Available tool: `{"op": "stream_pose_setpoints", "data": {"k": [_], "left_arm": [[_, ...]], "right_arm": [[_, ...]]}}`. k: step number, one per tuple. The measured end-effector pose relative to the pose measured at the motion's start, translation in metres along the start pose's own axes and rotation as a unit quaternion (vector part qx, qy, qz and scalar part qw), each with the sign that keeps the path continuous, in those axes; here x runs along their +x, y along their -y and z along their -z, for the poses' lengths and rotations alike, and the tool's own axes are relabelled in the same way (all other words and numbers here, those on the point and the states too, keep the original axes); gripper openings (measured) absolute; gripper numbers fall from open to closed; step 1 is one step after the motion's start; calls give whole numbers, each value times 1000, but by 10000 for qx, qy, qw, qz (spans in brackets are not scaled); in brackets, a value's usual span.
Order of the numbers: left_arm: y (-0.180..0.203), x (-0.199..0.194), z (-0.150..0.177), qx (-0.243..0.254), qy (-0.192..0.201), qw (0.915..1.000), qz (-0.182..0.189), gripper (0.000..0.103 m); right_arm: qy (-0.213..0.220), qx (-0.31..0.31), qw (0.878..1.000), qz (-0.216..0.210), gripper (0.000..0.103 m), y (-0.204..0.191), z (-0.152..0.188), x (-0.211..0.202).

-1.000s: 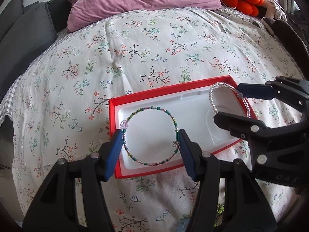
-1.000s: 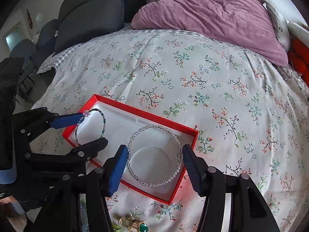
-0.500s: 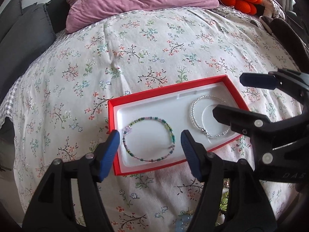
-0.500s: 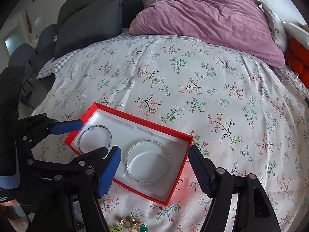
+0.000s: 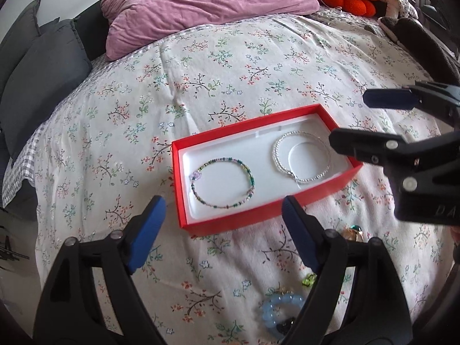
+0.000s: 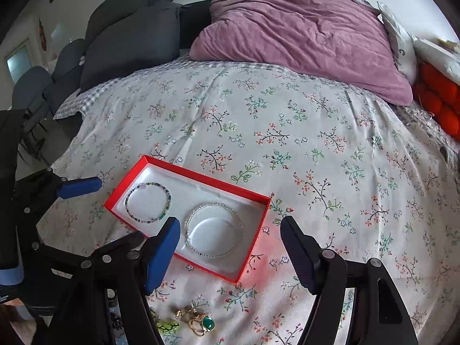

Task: Organize jewelry
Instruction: 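Grasp the light blue bead bracelet with the left tool while the right tool approaches the green pendant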

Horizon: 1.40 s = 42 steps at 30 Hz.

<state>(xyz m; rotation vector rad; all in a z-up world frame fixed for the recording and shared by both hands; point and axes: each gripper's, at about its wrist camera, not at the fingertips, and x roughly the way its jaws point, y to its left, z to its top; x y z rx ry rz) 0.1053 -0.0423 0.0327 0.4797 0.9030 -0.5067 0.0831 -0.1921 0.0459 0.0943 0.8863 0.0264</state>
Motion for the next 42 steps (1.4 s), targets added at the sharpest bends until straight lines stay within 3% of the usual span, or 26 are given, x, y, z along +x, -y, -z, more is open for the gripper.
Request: {"op": "stream_pose_setpoints", "data": {"k": [5,11,18,27,34,42], "left_arm": [[5,-5,16,55,-169,9998,-121,87],[2,-7,41,-171,-445,9987,158,97],[-4,-6,71,-340,-741,9962,293,98],[-3,-18,105,17,-645,9959,628,98],[1,-22,113,164,-609,9952,744,98],[10,-24,114,150,-588,9895,1315,98]], "right_arm": [[-2,-72,10000,66,75,0,9,-14],[-75,-21,9999,80,81,5,27,-26],[-311,43,9995,-3,85,13,48,-26],[-718,-416,9965,-19,85,1,85,-21],[-923,-787,9926,-91,85,-15,102,-18],[-1088,-816,9904,-259,85,-21,110,-13]]}}
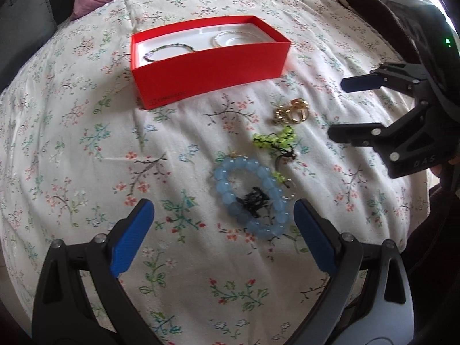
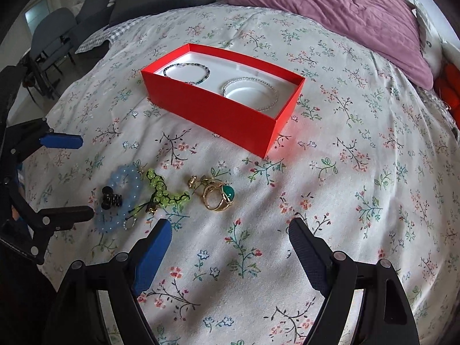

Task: Organize jewelry
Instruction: 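Grasp the light blue bead bracelet with the left tool while the right tool approaches the green pendant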

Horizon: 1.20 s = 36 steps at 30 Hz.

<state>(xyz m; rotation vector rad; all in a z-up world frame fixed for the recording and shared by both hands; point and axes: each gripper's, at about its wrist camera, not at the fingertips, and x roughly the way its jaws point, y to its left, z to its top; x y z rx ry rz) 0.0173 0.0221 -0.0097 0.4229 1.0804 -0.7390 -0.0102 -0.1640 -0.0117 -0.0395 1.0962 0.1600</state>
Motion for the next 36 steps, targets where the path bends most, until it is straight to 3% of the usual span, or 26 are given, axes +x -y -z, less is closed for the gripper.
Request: {"op": "stream_pose_setpoints", "data": {"k": [5,11,17,22,28,36], "left_arm": [[10,8,1,122,-91,9991,384,92],[12,13,1,130,-213,9984,503,85],[-15,0,-7,-398,55,9969,670,81],[-32,16,-18,-753,-89,9945,720,62],[-28,38,-25,-544,-308,9966,538,53],[4,49,-25,349,-457,9978,-320,49]], "right_arm": [[-127,-81,9996,-253,85,-10,0,6],[-331,-202,9974,-607,85,-24,4,16],[-508,-126,9952,-827,85,-31,4,26],[-592,174,9919,-1109,79,-32,2,31],[-611,198,9923,-1060,69,-40,-4,41],[-489,247,9942,-930,62,-45,-10,51]]}}
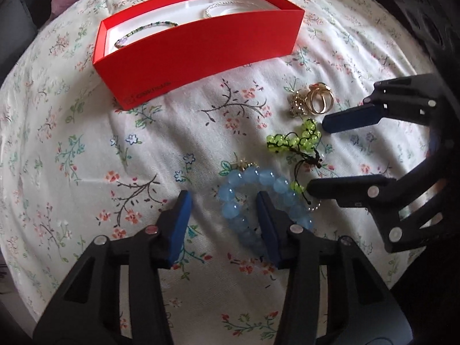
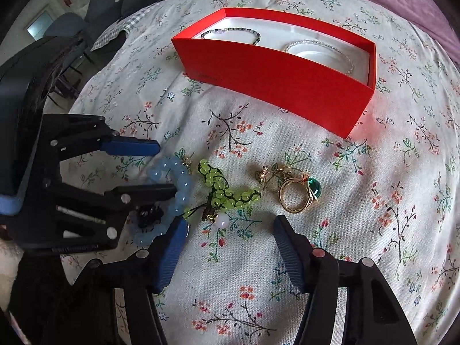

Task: Organize jewelry
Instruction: 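Grasp the light blue bead bracelet with the left tool while the right tool approaches the green pendant, then grasp the green beaded pendant with the right tool while the left tool lifts the blue bracelet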

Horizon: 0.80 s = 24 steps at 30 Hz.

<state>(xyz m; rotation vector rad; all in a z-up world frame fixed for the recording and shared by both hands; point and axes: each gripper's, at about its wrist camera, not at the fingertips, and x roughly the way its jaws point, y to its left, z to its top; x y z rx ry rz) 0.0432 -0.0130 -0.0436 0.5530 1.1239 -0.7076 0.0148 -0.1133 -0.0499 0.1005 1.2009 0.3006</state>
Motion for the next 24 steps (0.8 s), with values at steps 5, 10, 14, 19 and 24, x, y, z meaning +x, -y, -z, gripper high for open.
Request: {"op": "stream_pose_setpoints", "data": {"k": [5,10,14,19,24], "left_arm": [[-1,2,-2,-130,70,9998,-98,42],[-3,1,2,-232,265,9990,-274,35],[-8,-2,10,-332,360,9983,-320,33],[-5,0,10,-431,654,9953,-565,30],[-8,-2,6,-662,775,9922,-722,13]], "right_arm": [[135,-54,9998,109,61,-4,-7,8],[358,-153,9986,369,53,-14,-8,15],[512,-157,9971,534,47,-20,-10,18],[655,-421,9946,684,29,-27,-12,21],[763,-358,9944,644,12,-26,-18,22]]}}
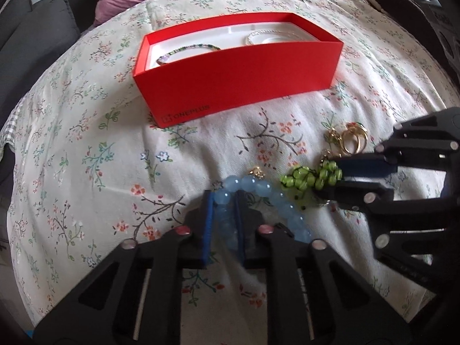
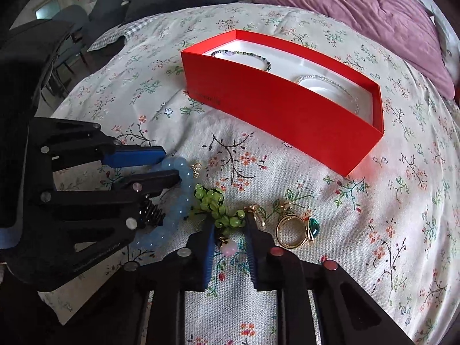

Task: Organize jewelry
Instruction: 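Grasp the green beaded pendant with the right tool while the left tool lifts the blue bracelet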

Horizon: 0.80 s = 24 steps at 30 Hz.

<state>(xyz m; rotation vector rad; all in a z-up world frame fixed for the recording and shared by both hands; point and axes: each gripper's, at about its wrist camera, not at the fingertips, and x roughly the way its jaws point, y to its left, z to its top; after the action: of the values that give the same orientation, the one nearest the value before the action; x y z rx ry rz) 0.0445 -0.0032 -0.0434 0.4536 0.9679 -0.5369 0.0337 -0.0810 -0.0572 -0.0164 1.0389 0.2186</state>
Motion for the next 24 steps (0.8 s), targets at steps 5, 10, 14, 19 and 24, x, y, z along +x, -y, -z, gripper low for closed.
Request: {"op": "stream_pose_setpoints", "data": {"k": [5,10,14,19,24], "left_arm": [[-16,1,-6,-290,8,9992,269,13],[-28,-8,-11,-598,94,9970,490,13],[-30,-23,-14,-687,319,9956,559,13],[-36,-40,-22,-790,580,9931,643,13],[-39,-60,-27,-890,811,9899,745,13]], "right_arm": [[27,43,9998,-170,10,8,1,-5],[101,45,9996,-253,10,13,2,-14],[284,91,9990,-337,10,16,-1,-27],[526,185,9975,-435,10,20,-7,-44],[726,250,9958,-493,10,22,-13,-61]]}}
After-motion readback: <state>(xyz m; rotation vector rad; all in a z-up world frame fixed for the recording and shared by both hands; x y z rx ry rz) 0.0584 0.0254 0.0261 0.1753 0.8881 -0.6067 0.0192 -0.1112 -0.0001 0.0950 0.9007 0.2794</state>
